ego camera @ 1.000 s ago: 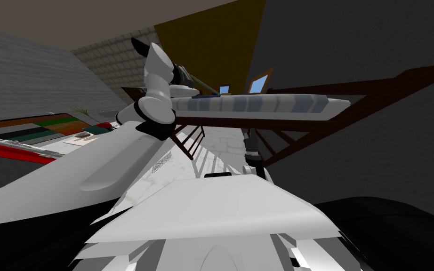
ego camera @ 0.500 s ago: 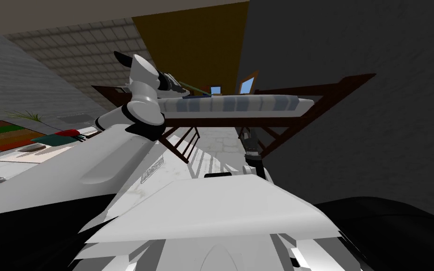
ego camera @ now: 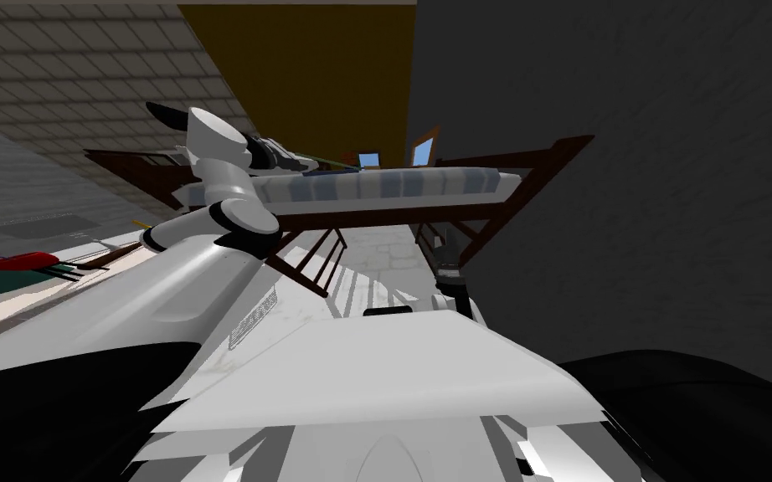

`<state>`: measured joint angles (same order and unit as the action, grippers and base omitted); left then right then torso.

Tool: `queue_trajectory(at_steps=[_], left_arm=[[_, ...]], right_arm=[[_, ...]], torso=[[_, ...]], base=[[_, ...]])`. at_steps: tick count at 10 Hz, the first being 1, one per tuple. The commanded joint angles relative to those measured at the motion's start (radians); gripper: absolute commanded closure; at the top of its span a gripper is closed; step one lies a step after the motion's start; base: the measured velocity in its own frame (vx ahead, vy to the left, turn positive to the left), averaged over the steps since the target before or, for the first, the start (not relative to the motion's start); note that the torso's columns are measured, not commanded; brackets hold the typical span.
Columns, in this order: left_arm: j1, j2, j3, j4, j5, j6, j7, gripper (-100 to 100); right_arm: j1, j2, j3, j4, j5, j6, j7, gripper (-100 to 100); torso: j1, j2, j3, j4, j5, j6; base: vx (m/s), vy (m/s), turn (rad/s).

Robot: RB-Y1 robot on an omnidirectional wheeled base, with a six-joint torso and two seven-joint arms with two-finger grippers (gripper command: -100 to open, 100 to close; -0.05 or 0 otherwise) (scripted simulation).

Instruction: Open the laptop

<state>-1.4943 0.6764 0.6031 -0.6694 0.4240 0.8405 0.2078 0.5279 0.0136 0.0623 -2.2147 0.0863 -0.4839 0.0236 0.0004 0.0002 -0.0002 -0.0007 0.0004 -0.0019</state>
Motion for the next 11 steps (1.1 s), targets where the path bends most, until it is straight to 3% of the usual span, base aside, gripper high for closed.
queue_trajectory(at_steps=[1, 2, 3, 4, 6, 7, 8, 9, 11], left_arm=[[0.022, 0.067, 0.003, 0.024, 0.022, -0.005, -0.014, -100], [0.082, 0.095, -0.005, -0.008, 0.071, 0.023, -0.002, -100], [0.105, 0.128, -0.005, -0.008, 0.102, 0.023, -0.002, -100], [0.115, 0.17, -0.005, 0.002, 0.113, 0.023, -0.002, -100], [0.124, 0.207, -0.005, -0.008, 0.113, 0.023, -0.002, -100], [0.167, 0.249, -0.012, -0.034, 0.17, 0.051, 0.009, -100], [0.2, 0.278, -0.012, -0.04, 0.199, 0.051, 0.009, -100], [0.227, 0.298, -0.012, -0.04, 0.205, 0.051, 0.009, -100], [0.227, 0.347, -0.012, -0.04, 0.205, 0.051, 0.009, -100]], right_arm=[[0.0, 0.0, 0.0, 0.0, 0.0, 0.0, 0.0, 0], [0.0, 0.0, 0.0, 0.0, 0.0, 0.0, 0.0, 0], [0.0, 0.0, 0.0, 0.0, 0.0, 0.0, 0.0, 0], [0.0, 0.0, 0.0, 0.0, 0.0, 0.0, 0.0, 0], [0.0, 0.0, 0.0, 0.0, 0.0, 0.0, 0.0, 0], [0.0, 0.0, 0.0, 0.0, 0.0, 0.0, 0.0, 0], [0.0, 0.0, 0.0, 0.0, 0.0, 0.0, 0.0, 0], [0.0, 0.0, 0.0, 0.0, 0.0, 0.0, 0.0, 0], [0.0, 0.0, 0.0, 0.0, 0.0, 0.0, 0.0, 0]], torso=[[0.006, 0.001, 0.0, -0.001, 0.003, -0.003], [0.008, 0.0, 0.0, 0.0, 0.003, 0.0], [0.001, 0.0, 0.0, 0.0, 0.0, 0.003], [-0.003, -0.001, -0.001, -0.001, -0.001, 0.004], [0.0, -0.002, -0.001, 0.0, 0.0, 0.002], [0.001, -0.001, -0.001, 0.0, 0.0, 0.002], [-0.003, -0.001, -0.001, 0.0, -0.001, 0.004], [-0.004, -0.001, 0.0, 0.0, -0.002, 0.003], [0.006, 0.002, 0.001, 0.0, 0.003, -0.001]], base=[[0.003, -0.008, 0.057], [-0.006, -0.055, -0.33], [-0.006, -0.053, -0.409], [-0.012, -0.02, -0.134], [-0.007, -0.004, 0.028], [0.005, -0.058, -0.369], [-0.006, -0.064, -0.446], [0.0, -0.02, -0.107], [0.003, -0.008, 0.048]])
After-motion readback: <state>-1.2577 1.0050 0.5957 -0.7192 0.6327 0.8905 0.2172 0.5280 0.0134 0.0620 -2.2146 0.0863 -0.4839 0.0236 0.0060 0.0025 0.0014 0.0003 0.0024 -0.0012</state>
